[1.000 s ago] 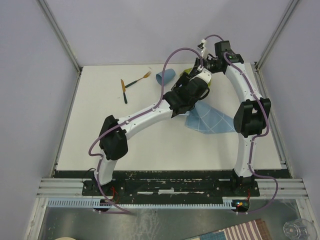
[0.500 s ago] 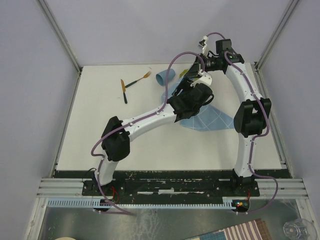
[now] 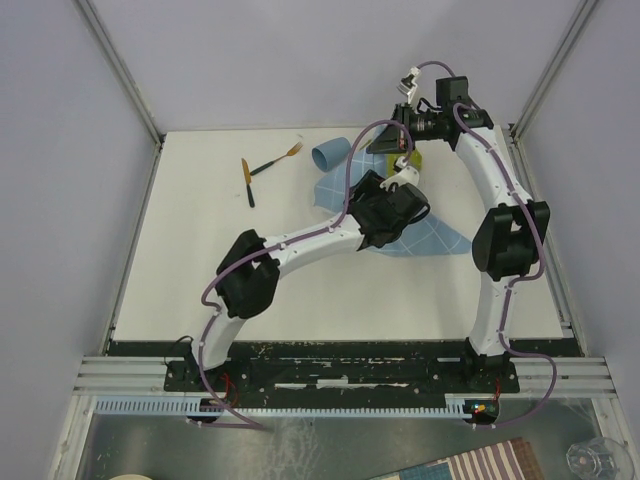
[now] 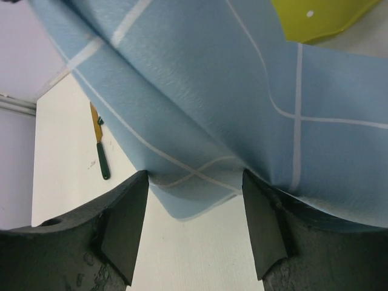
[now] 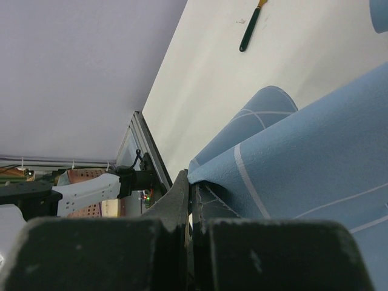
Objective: Set the dinner table for one person
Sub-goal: Flatten out the napkin at the center of the board.
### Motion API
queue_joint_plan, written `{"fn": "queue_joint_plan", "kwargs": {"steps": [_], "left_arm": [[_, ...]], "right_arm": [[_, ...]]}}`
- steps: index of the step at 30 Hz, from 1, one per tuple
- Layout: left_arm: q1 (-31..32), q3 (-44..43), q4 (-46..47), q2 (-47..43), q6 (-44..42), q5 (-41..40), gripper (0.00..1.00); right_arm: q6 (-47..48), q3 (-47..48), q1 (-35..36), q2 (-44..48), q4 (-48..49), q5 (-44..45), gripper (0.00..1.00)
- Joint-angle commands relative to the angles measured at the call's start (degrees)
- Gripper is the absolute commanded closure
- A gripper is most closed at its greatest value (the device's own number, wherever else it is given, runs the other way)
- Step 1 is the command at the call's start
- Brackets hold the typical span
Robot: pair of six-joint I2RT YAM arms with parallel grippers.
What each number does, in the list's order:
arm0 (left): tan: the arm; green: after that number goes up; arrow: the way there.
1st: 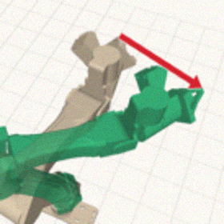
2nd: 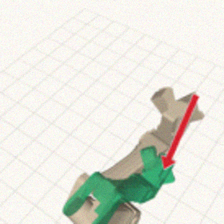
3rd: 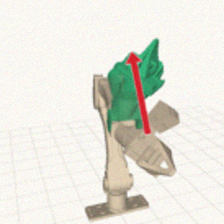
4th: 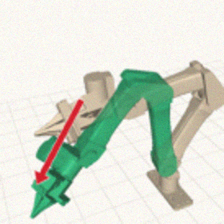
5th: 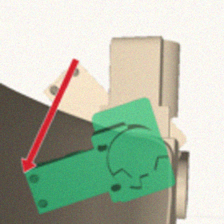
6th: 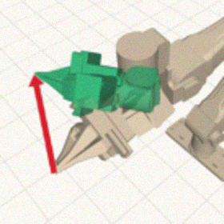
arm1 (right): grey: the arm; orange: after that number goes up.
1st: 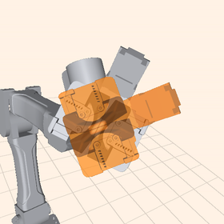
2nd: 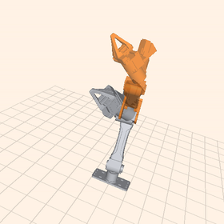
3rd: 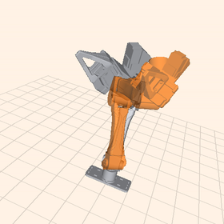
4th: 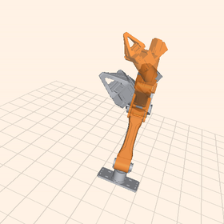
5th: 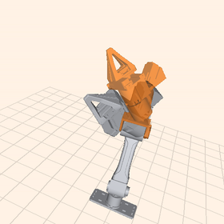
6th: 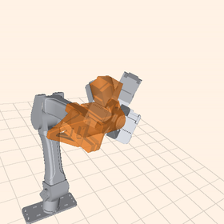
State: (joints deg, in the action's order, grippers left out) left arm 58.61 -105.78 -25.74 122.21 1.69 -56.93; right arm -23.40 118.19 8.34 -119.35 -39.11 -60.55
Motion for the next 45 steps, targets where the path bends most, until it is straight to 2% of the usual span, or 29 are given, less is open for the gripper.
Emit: {"fn": "queue_joint_plan", "kwargs": {"steps": [1,10,14,17,23,32,37,40,44,45], "left_arm": [[0.8,-7.1,-0.4,0.5,5.5,-0.2,0.30],[5.2,-7.8,-0.4,-4.0,5.3,-0.1,0.28],[6.2,-6.6,0.2,-4.7,4.9,-0.4,0.13],[6.2,-7.5,-0.7,-3.8,6.6,-1.2,0.11],[6.1,-8.7,-2.1,-1.5,8.7,-2.8,0.08],[4.0,-3.9,-1.0,4.3,5.8,-12.4,0.08],[1.2,-5.2,-0.6,7.5,6.1,-13.2,0.16],[-0.1,-6.6,-0.3,9.0,5.2,-13.6,0.16],[-1.0,-5.9,4.9,8.9,-0.2,-14.9,0.01],[-1.3,-5.6,5.9,8.7,-1.1,-15.1,0.01]], "right_arm": [[-1.7,0.2,-0.1,4.7,4.7,-3.9,0.98],[-2.5,0.9,-1.8,2.8,4.9,-4.5,0.98],[-5.3,0.2,-1.8,2.4,8.2,-5.5,0.98],[-8.4,-0.7,-1.9,2.1,11.7,-6.4,0.98],[-9.1,-1.3,-1.8,1.5,12.5,-7.0,0.98],[-8.3,-3.2,-1.8,2.9,12.7,-7.4,0.98],[-8.9,-3.2,-1.8,4.1,13.3,-8.4,0.98],[-9.9,-3.7,-1.8,5.2,14.6,-9.3,0.98],[-9.7,-4.4,-1.8,6.3,15.4,-10.0,0.98],[-9.6,-4.6,-1.8,6.4,15.5,-10.1,0.98]]}}
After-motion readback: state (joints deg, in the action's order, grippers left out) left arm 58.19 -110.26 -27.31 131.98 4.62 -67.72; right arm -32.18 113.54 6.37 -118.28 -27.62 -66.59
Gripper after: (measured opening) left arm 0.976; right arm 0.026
